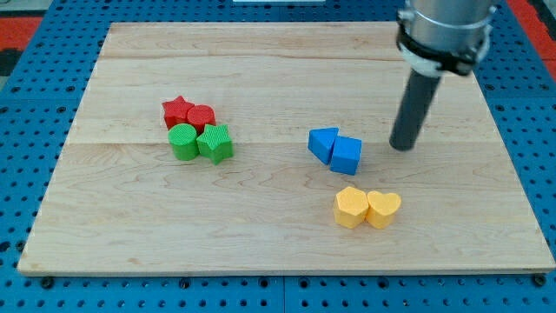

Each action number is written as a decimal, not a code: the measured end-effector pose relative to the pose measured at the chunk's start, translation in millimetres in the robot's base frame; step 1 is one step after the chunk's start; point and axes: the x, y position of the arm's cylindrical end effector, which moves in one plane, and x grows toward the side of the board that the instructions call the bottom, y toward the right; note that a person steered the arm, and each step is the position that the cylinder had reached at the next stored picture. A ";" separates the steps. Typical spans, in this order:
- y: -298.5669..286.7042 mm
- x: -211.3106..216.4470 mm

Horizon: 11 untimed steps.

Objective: Separate the blue blocks from each other

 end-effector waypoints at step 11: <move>-195.1 48.3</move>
